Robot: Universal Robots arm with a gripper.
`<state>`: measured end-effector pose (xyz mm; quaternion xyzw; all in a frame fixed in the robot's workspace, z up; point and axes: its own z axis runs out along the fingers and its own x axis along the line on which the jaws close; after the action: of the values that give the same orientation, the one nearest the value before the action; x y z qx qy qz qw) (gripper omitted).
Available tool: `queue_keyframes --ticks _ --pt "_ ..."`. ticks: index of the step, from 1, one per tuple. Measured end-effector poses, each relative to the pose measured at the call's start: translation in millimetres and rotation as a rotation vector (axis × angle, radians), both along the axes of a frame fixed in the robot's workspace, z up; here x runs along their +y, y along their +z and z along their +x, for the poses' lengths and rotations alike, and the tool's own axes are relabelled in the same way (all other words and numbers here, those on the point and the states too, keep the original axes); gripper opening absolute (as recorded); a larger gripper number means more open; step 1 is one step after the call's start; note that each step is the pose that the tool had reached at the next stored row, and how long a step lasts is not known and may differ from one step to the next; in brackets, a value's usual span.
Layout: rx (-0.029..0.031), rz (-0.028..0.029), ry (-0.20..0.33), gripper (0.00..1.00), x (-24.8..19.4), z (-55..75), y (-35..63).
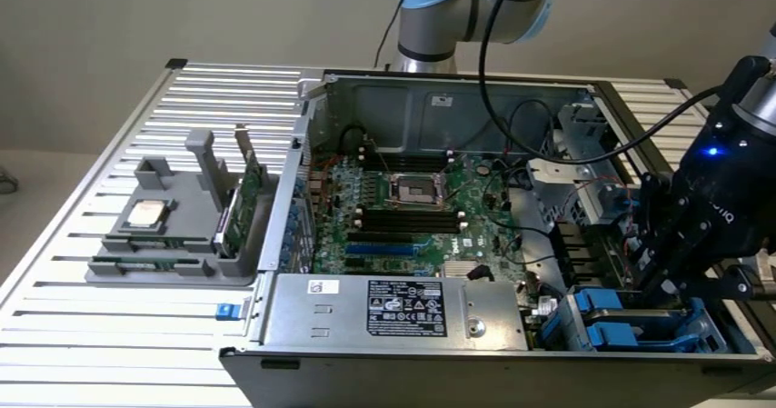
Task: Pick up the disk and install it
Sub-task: 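Insert the first disk wire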
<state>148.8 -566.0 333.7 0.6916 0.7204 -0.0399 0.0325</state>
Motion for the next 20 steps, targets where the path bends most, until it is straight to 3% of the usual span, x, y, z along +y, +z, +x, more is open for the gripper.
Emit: queue_keyframes --ticks 20 --pt "0.0034 0.0022 0.000 0.17 -4.7 0.1 -0.8"
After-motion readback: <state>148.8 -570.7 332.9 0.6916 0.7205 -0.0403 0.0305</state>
